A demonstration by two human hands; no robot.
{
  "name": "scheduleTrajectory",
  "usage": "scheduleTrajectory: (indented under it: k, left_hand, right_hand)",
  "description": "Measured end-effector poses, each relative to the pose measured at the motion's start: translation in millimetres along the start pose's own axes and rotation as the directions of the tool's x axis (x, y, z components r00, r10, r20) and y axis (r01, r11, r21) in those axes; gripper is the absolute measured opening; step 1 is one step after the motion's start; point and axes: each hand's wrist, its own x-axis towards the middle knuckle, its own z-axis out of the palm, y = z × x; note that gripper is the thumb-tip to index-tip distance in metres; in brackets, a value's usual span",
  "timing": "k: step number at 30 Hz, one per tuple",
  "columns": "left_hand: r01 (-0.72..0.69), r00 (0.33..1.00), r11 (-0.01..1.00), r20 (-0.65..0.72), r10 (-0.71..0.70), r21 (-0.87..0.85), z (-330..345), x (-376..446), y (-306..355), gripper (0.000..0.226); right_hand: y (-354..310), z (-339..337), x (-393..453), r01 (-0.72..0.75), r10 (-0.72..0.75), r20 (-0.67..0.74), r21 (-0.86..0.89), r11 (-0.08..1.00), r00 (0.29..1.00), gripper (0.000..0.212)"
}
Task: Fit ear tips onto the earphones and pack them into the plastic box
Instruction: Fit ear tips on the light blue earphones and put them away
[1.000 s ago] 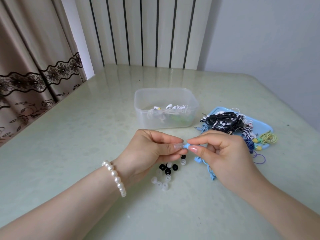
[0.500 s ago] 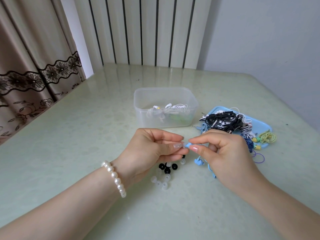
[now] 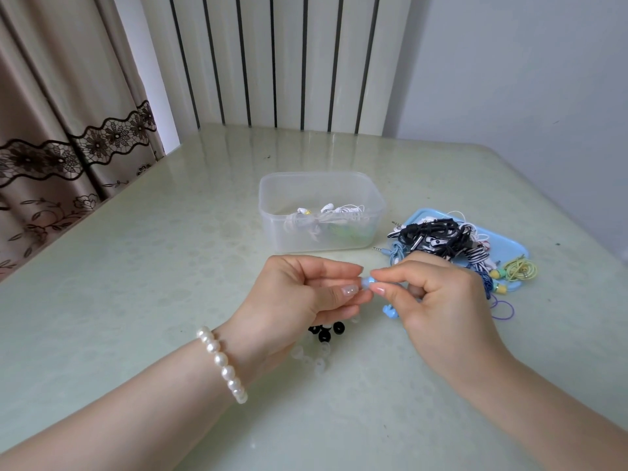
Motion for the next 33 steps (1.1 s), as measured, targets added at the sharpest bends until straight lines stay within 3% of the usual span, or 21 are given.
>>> scheduleTrajectory:
  k: [3, 5, 8, 13, 16, 19, 22, 26, 31, 33]
  left_hand:
    - [-0.011, 1.0, 1.0, -0.003, 0.011, -0.018, -1, 1, 3, 0.018]
    - [-0.026, 1.0, 0.999, -0.013, 0.026, -0.04, -4, 2, 5, 0.017]
    - [-0.034, 0.999, 0.998, -0.036, 0.032, -0.057, -6, 5, 5, 0.013]
    - [-0.039, 0.999, 0.995, -0.032, 0.042, 0.097, -6, 8, 2, 0.009]
    - [-0.054, 0.992, 0.984, 0.121, 0.034, 0.169, -8, 7, 3, 0.026]
    - [-0.012, 0.957, 0.995, 0.289, -0.019, 0.103, -6, 4, 0, 0.042]
    - [0.033, 0.936, 0.999, 0.35, -0.033, 0.007, -2, 1, -1, 0.039]
    - [0.044, 0.969, 0.999, 0.244, -0.036, -0.025, -5, 4, 0, 0.031]
    - [0.005, 0.983, 1.0, 0.184, -0.008, 0.012, -6, 4, 3, 0.03]
    - [-0.045, 0.991, 0.995, 0.128, 0.034, 0.085, -4, 3, 2, 0.023]
  right_hand:
    - [-5, -4, 3, -0.177, 0.178, 0.01, 0.173, 0.969, 0.984, 0.015]
    - [-6, -9, 8, -0.358, 0.351, 0.091, 0.383, 0.852, 0.932, 0.019]
    - [-9, -13, 11, -0.497, 0.448, 0.234, 0.555, 0.667, 0.863, 0.01]
    - [-15, -15, 14, -0.632, 0.487, 0.431, 0.665, 0.398, 0.76, 0.017]
    - [-18, -19, 17, -0.654, 0.438, 0.522, 0.719, 0.235, 0.732, 0.017]
    - [-17, -22, 18, -0.663, 0.37, 0.591, 0.741, 0.1, 0.717, 0.017]
    - [-13, -23, 18, -0.677, 0.302, 0.644, 0.736, 0.005, 0.703, 0.022]
    - [-5, -23, 18, -0.679, 0.262, 0.654, 0.734, 0.006, 0.71, 0.045]
    - [-11, -15, 13, -0.645, 0.374, 0.529, 0.673, 0.363, 0.762, 0.032]
    - [-13, -10, 11, -0.606, 0.394, 0.465, 0.669, 0.43, 0.793, 0.032]
